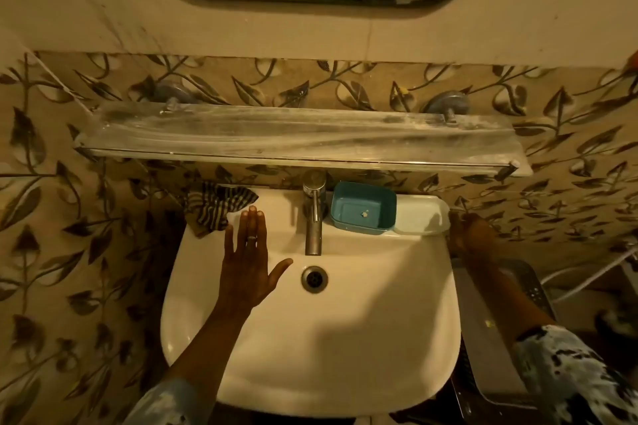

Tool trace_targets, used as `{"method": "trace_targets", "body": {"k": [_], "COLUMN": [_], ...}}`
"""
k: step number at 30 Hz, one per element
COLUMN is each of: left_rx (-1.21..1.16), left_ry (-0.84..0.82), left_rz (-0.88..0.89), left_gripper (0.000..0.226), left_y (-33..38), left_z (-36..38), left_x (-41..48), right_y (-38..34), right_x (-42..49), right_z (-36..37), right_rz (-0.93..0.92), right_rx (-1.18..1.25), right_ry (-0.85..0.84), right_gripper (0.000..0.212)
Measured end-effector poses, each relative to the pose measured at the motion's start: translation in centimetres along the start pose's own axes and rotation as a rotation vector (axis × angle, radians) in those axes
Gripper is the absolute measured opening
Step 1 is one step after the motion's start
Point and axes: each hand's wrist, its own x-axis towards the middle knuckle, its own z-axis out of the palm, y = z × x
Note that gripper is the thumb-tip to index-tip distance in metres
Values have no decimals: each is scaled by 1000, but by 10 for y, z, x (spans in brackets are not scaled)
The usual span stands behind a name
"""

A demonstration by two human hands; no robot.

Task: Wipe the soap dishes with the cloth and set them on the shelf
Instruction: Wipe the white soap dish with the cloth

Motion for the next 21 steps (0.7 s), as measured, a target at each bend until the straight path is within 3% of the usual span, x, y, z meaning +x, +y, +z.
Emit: {"method": "trace_targets", "body": {"k": [6, 21], "left_rx": [59, 3], "left_ry": [3, 22], "left_rz": [30, 54], "left_gripper": [98, 97], "left_y": [8, 11], "left_z": [1, -8], "left_x": [5, -5], "right_y": [-7, -19], "right_x": [-12, -49], "right_z": [11, 10], "right_rz": [-27, 77], "right_rx": [-21, 16], "right_ry": [-94, 71], "right_gripper": [37, 26]}}
